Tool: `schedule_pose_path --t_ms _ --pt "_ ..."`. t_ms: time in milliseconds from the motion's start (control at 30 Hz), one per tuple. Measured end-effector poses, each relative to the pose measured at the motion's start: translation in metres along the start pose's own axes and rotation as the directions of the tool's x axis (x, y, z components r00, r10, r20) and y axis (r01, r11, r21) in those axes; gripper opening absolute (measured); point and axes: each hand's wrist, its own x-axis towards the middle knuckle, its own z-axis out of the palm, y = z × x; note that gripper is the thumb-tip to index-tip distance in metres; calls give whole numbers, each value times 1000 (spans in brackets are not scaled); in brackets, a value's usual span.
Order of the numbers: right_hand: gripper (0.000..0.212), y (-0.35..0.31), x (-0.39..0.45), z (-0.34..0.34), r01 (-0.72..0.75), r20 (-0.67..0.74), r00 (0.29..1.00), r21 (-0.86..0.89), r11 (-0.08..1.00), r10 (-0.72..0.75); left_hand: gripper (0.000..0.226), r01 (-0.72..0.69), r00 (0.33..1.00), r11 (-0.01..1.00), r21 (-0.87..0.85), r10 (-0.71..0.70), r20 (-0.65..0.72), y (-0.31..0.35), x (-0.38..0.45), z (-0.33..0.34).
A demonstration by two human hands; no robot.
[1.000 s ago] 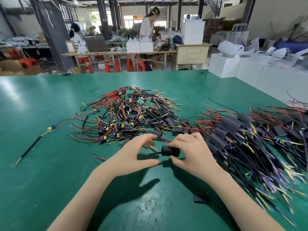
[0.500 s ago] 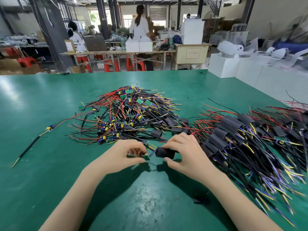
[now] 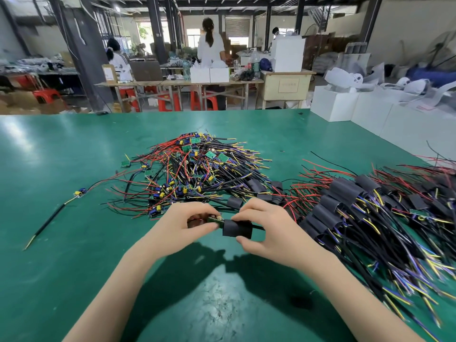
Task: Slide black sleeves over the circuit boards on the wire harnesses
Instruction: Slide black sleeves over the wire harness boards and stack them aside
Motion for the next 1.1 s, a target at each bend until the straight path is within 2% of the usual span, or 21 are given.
schedule_pose_path --t_ms 100,200,300,367,433,500,567,700,867,1100 --pt "28 -4 11 -6 34 -17 999 -8 999 -34 12 -11 997 997 -74 5 -71 2 2 -6" --pt "26 -8 23 -12 67 -39 997 -86 994 -71 7 5 996 984 -180 -22 -91 4 4 -8" --pt "21 -12 29 -13 112 -31 992 -212 971 -121 15 66 994 944 -322 -90 -61 4 3 -9" --pt "19 -13 31 -12 120 -28 991 -252 960 -131 11 107 991 910 -399 -133 -36 5 4 -8" --pt "17 -14 32 -10 83 -29 995 -189 978 -90 7 109 990 914 -390 -137 -43 5 3 -6" --pt "15 -13 33 -9 33 -24 999 -79 996 -35 21 77 990 958 -276 -107 -94 7 3 -6" --pt "14 -13 34 -10 -16 -32 999 6 1000 16 25 57 991 972 -229 -83 -106 6 3 -10" --pt "14 -12 36 -13 -61 -57 996 37 997 63 27 83 996 950 -302 -82 18 3 0 -20" --pt "10 -14 38 -10 -49 -16 999 31 998 50 22 65 985 911 -408 -123 -119 5 1 -15" --pt "7 -15 33 -4 -118 -68 989 186 976 133 26 23 984 881 -473 -102 -143 7 1 -9"
